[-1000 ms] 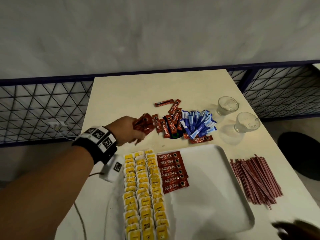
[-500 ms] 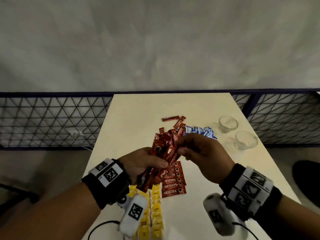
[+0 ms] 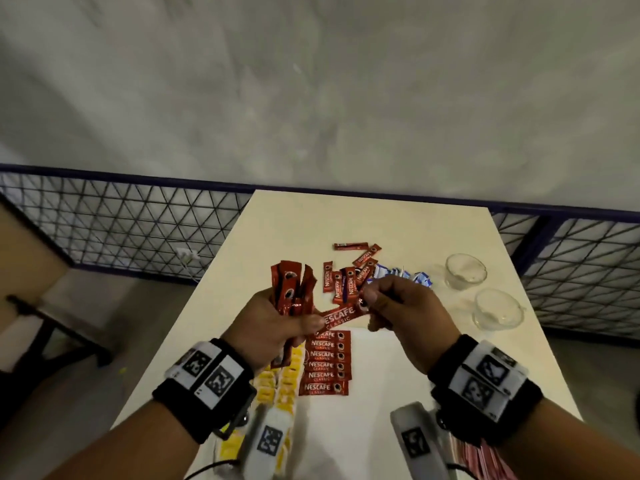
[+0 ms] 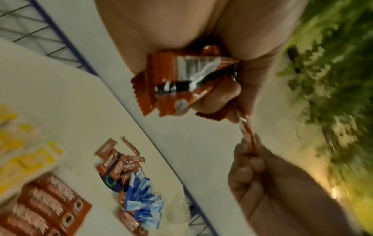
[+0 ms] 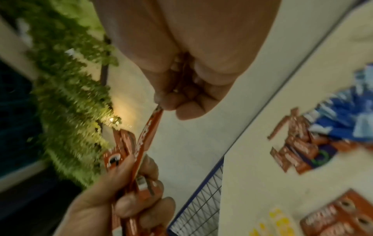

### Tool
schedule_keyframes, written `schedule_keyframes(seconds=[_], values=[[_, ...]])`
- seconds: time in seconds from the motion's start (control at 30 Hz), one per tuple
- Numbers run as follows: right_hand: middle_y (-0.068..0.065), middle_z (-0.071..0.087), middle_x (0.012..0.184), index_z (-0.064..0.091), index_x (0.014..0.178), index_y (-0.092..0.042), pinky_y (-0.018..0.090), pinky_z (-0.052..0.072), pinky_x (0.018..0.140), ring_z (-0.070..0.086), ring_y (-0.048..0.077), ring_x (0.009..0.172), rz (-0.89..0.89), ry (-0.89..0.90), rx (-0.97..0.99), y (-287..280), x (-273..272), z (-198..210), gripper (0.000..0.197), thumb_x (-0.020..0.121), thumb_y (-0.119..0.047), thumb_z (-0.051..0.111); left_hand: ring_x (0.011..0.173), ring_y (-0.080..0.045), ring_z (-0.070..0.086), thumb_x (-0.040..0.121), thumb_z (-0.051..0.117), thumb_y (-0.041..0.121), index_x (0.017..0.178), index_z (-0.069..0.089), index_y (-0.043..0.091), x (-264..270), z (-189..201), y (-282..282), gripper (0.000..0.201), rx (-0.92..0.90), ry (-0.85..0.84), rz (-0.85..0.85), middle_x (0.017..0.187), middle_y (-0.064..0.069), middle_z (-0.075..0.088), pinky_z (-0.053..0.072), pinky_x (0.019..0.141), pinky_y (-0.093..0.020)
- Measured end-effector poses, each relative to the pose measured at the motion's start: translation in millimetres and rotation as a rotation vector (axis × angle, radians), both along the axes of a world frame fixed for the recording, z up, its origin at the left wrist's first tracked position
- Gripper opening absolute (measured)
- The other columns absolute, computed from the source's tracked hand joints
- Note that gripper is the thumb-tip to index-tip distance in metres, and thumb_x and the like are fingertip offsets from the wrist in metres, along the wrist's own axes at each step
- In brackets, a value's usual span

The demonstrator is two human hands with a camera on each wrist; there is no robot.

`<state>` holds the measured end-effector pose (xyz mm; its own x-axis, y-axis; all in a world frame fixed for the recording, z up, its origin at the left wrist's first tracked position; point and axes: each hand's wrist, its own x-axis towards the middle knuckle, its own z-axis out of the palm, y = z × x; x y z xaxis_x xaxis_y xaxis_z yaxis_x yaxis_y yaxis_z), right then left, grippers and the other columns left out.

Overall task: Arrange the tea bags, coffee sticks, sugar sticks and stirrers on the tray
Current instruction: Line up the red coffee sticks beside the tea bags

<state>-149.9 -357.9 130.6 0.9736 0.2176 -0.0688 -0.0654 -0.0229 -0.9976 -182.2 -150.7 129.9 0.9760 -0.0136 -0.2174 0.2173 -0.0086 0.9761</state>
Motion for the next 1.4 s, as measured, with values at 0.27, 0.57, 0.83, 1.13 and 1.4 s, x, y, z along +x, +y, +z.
schedule_keyframes(seconds=[0.27, 0.57, 0.83, 1.13, 1.4], values=[[0.004, 0.062, 0.061, 0.065, 0.083, -0.001, 0.025, 0.05, 0.057, 0.058, 0.018, 0.056, 0.072, 0.12, 0.107, 11, -12, -9, 0.009, 0.086, -0.008, 0.061, 0.038, -0.013, 0.042, 0.076, 0.068, -0.008, 0.072, 0.054, 0.0, 3, 4, 22, 0.017, -0.001, 0.084, -0.047, 0.047, -0.004, 0.05, 0.038, 0.04, -0.021], [0.012, 0.066, 0.069, 0.069, 0.078, -0.004, 0.038, 0.053, 0.064, 0.058, 0.023, 0.056, -0.15, 0.416, -0.152, 5, -28, -106, 0.013, 0.089, -0.005, 0.062, 0.042, -0.014, 0.045, 0.078, 0.077, 0.007, 0.074, 0.057, 0.006, 2, -37, 74, 0.021, 0.338, 0.132, -0.044, 0.053, -0.006, 0.053, 0.042, 0.048, -0.025], [0.005, 0.065, 0.066, 0.066, 0.078, -0.017, 0.026, 0.049, 0.048, 0.059, 0.02, 0.053, -0.111, 0.586, -0.582, 27, -57, -167, 0.012, 0.084, -0.027, 0.07, 0.042, -0.012, 0.046, 0.08, 0.075, 0.006, 0.073, 0.056, 0.01, -27, -61, 94, 0.02, 0.398, 0.198, -0.074, 0.046, 0.002, 0.053, 0.042, 0.047, -0.022], [-0.006, 0.061, 0.113, 0.07, 0.106, -0.03, 0.03, 0.048, 0.087, 0.059, 0.019, 0.102, 0.368, -0.069, -1.111, 41, -55, -153, 0.025, 0.089, -0.043, 0.056, 0.045, -0.014, 0.047, 0.079, 0.075, 0.009, 0.08, 0.059, 0.003, -54, -63, 109, 0.017, 0.364, 0.215, -0.031, 0.052, -0.002, 0.056, 0.044, 0.051, -0.025], [-0.009, 0.061, 0.115, 0.069, 0.107, -0.035, 0.032, 0.049, 0.088, 0.059, 0.017, 0.105, 0.475, -0.19, -1.208, 49, -46, -166, 0.023, 0.092, -0.033, 0.052, 0.048, -0.016, 0.05, 0.079, 0.077, 0.014, 0.085, 0.061, 0.003, -67, -64, 116, 0.02, 0.392, 0.212, -0.028, 0.058, -0.009, 0.059, 0.047, 0.058, -0.031]])
